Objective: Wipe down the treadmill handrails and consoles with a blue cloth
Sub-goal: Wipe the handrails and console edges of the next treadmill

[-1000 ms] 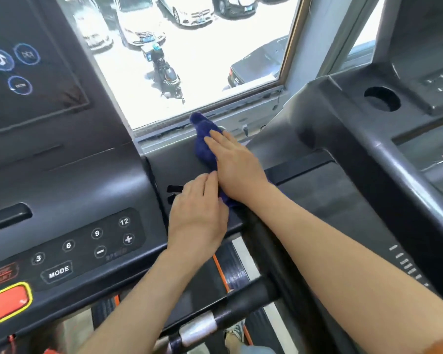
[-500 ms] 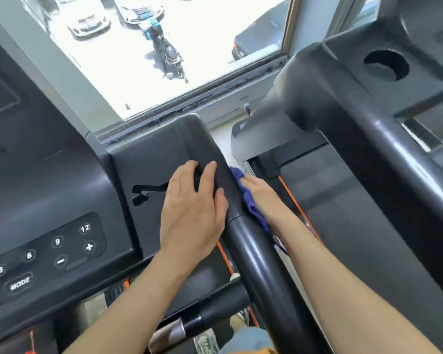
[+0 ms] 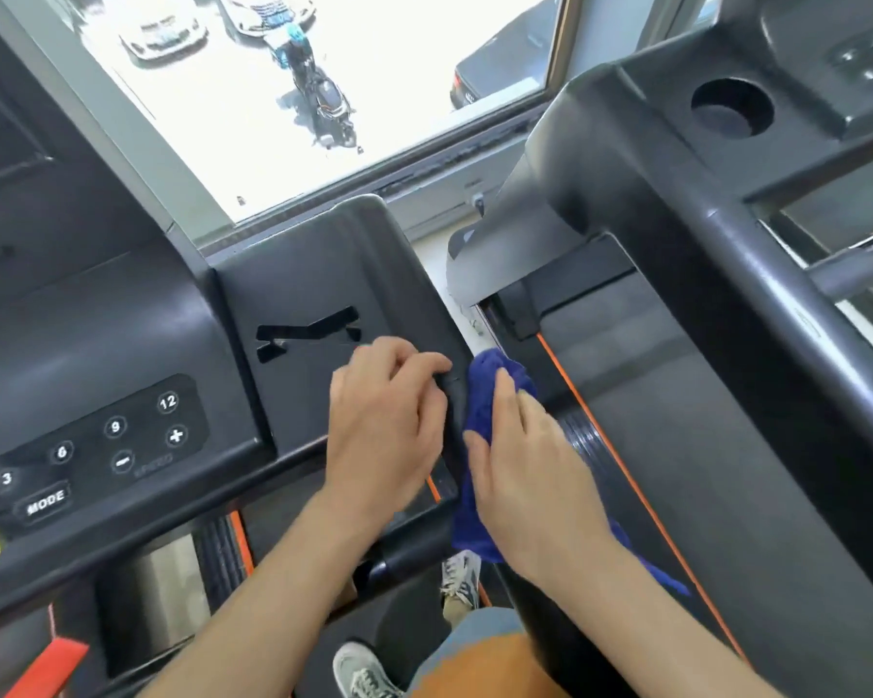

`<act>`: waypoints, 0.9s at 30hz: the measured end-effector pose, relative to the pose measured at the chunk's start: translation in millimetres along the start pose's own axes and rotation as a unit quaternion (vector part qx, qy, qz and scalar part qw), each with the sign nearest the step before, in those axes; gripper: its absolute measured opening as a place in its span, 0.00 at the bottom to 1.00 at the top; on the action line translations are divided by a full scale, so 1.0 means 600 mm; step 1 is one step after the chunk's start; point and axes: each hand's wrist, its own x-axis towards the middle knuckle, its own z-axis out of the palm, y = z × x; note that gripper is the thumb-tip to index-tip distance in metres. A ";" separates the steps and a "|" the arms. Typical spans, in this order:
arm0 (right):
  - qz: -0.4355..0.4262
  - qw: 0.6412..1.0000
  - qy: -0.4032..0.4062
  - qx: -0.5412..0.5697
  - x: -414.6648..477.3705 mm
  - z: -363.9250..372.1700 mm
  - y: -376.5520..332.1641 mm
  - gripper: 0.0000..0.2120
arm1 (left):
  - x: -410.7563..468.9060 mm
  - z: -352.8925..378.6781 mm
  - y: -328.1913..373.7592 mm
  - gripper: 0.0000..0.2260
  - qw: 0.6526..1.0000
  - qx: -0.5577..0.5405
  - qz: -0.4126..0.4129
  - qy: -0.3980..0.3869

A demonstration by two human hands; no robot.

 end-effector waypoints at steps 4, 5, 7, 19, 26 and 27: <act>-0.002 0.999 0.018 0.026 0.096 -0.011 -0.037 0.21 | -0.075 -0.005 0.020 0.18 0.986 -0.107 -0.092 -0.089; -0.006 1.000 0.030 0.009 0.118 -0.014 -0.047 0.21 | -0.087 -0.007 0.019 0.20 0.975 -0.146 -0.132 -0.101; -0.003 0.999 0.047 -0.018 0.122 -0.010 -0.059 0.26 | -0.101 -0.015 0.020 0.19 0.961 -0.196 -0.162 -0.110; 0.099 0.977 0.179 0.064 -0.090 -0.015 0.000 0.18 | -0.107 -0.083 -0.024 0.10 0.925 -0.249 -0.270 0.101; 0.051 0.988 0.112 -0.090 -0.041 0.036 -0.044 0.49 | -0.203 -0.040 -0.014 0.10 0.993 0.009 -0.101 -0.062; 0.045 0.990 0.088 -0.105 -0.022 0.044 -0.048 0.51 | -0.215 -0.034 -0.009 0.09 0.992 0.053 -0.085 -0.081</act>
